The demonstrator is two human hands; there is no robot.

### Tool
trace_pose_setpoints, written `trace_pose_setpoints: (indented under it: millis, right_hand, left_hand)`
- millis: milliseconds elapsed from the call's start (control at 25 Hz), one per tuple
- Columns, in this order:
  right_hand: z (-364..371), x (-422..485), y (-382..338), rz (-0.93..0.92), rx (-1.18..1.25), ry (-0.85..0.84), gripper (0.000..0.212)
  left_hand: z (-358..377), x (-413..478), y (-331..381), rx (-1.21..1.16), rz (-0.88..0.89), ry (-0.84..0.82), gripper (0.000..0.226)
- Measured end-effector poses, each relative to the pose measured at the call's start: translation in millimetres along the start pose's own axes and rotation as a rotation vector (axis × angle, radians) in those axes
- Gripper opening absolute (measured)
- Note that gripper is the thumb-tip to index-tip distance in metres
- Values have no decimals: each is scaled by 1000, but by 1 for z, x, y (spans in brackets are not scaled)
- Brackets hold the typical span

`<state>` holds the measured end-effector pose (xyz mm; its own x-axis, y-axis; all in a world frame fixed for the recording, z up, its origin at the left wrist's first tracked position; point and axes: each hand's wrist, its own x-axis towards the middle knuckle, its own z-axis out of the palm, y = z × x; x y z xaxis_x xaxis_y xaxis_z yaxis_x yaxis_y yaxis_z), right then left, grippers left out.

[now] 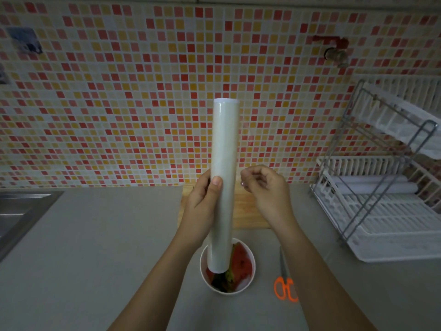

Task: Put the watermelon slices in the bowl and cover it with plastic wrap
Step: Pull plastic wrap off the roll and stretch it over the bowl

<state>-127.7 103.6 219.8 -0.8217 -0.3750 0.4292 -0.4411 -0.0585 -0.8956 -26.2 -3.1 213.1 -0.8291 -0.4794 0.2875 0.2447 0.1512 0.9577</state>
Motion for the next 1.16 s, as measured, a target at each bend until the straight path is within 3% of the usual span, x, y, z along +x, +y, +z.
trace_pose_setpoints:
  millis: [120,200,320,480,560,640,760,880,1000,1080,1160]
  right_hand:
    - [-1,-4,5,57,96,42,6]
    - [-2,-17,14,133,214,-38,20]
    - [-2,-33,25,102,76,-159,9]
    - [-1,-31,32,70,15,4,8]
    - [-2,-38,34,129,138,-88,20]
    - [-2,-46,39,106,98,-174,21]
    - [-4,-49,43,51,-12,-69,20]
    - [-9,-56,48,159,190,-132,26]
    - [-12,-66,50,133,68,-288,1]
    - [-14,-67,57,100,15,-201,19]
    - [-17,-72,62,118,98,-175,15]
  left_hand:
    - [4,1,1,2,-12,1,22]
    - [4,3,2,-7,-25,32,22]
    - [2,4,3,6,-28,46,28]
    - [3,9,9,2,-37,36,26]
    - [3,14,13,-26,-17,28,25]
    - [1,18,16,-91,-18,26,27]
    - [1,22,18,-149,-32,-1,29]
    - [1,26,20,-173,-16,27,30]
    - [0,30,24,-217,-19,24,28]
    - [2,30,24,-241,-30,16,29]
    - [3,30,25,-245,-36,18,30]
